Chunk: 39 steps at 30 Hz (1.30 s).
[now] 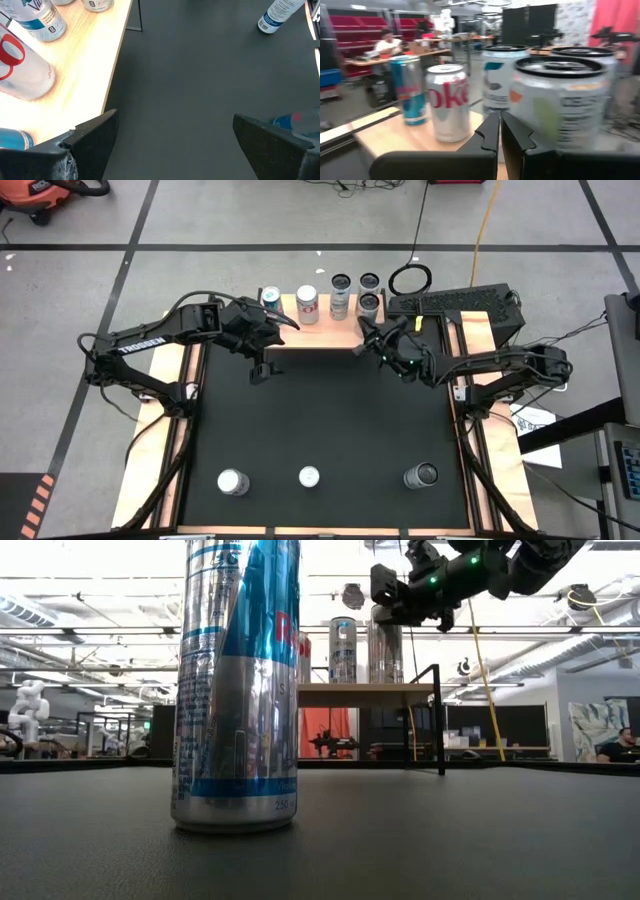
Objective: Place canned beverage on shelf
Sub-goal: Put the white yellow soda can on the shelf aligned with the other white yellow soda can
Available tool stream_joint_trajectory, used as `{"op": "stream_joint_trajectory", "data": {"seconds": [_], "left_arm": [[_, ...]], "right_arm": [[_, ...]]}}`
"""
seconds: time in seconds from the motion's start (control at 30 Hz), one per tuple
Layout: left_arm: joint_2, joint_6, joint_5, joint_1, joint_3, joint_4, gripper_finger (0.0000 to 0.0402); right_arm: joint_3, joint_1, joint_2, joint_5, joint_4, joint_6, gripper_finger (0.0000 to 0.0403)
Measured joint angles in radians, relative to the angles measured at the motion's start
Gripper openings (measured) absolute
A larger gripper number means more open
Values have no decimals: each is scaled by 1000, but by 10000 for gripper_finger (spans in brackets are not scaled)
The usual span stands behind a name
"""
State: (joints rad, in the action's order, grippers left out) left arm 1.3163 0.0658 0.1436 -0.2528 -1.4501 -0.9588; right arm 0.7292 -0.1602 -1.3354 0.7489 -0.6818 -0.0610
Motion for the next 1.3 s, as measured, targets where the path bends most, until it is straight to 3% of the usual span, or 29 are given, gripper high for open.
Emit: {"op": "stream_joint_trajectory", "data": {"seconds": [0.57,0.87,1.03,1.3], "left_arm": [[0,-1,0,0,0,0,393],[0,-1,0,0,0,0,393],[0,-1,0,0,0,0,393],[0,-1,0,0,0,0,393]], "right_arm": [[-1,32,81,121,127,4,0],[-1,51,122,127,186,-24,0],[-1,75,146,219,209,-5,0],[-1,67,217,248,208,24,0]]}}
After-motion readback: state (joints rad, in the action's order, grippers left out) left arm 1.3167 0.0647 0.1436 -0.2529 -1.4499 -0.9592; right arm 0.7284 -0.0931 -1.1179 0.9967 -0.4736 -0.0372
